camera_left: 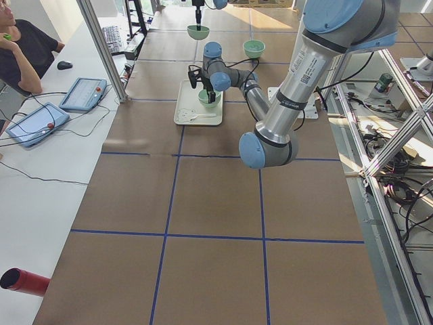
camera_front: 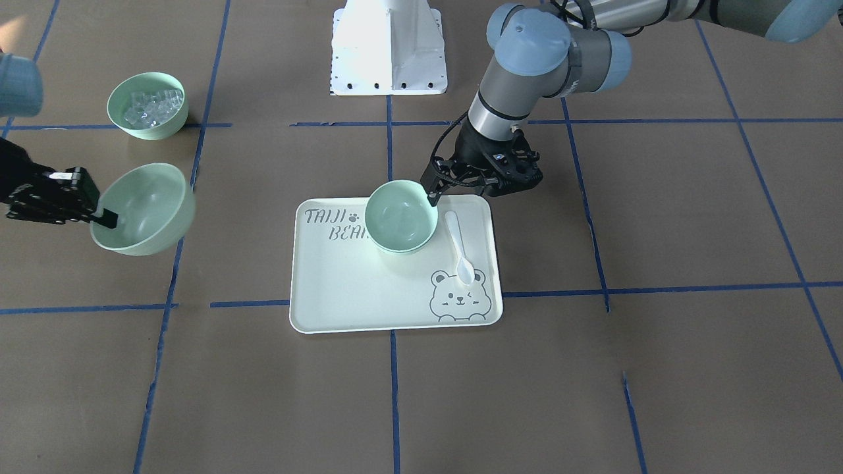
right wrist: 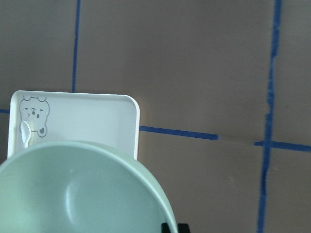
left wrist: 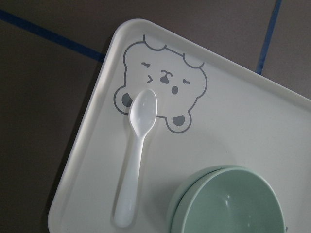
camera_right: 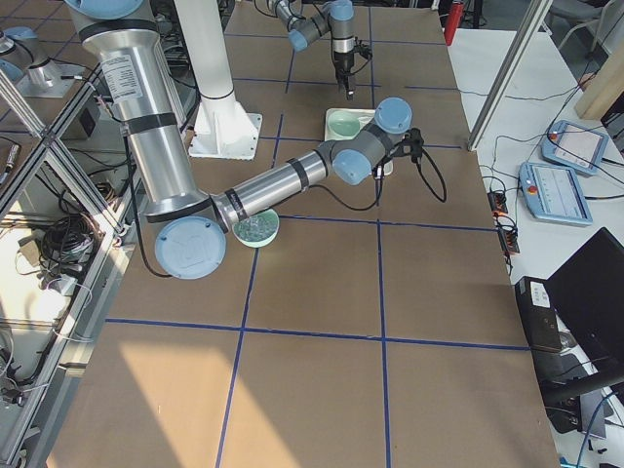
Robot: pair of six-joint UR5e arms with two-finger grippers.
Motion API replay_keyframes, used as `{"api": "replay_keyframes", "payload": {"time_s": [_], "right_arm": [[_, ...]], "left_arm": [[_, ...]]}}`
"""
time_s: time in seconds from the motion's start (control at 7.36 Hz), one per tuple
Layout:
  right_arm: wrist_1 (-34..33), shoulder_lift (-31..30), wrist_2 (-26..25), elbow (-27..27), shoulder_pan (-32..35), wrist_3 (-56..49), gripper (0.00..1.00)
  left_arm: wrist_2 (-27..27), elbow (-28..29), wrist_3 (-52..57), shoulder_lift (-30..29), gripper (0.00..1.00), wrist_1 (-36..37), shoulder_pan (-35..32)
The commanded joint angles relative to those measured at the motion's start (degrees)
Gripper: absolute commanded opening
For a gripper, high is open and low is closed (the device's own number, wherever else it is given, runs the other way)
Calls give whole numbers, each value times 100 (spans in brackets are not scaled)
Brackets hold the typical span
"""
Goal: Stack green bowls together
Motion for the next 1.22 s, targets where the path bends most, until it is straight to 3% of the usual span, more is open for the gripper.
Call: {"api": "replay_keyframes", "payload": {"time_s": [0.0,0.27,0.41,0.54,1.09], "right_arm": [[-1,808,-1071,6,-1183,1220,0],[-62,1274,-2608,-169,-2274,1672,0],[-63,1572,-2929,-535,-2566,1682,0],[-63,1932,-3010,-991,-2674,1717,0],[-72,1980,-2976,-1058,-2789,1717,0]], "left_arm": [[-389,-463,1136,324,100,618,-793],[-407,-981,2191,632,100,1258,-1628],[-407,-1123,2726,686,100,1505,-1771],[-407,-1211,3062,1000,100,1543,-1999],[-407,-1248,3532,1222,100,1534,-2124]]}}
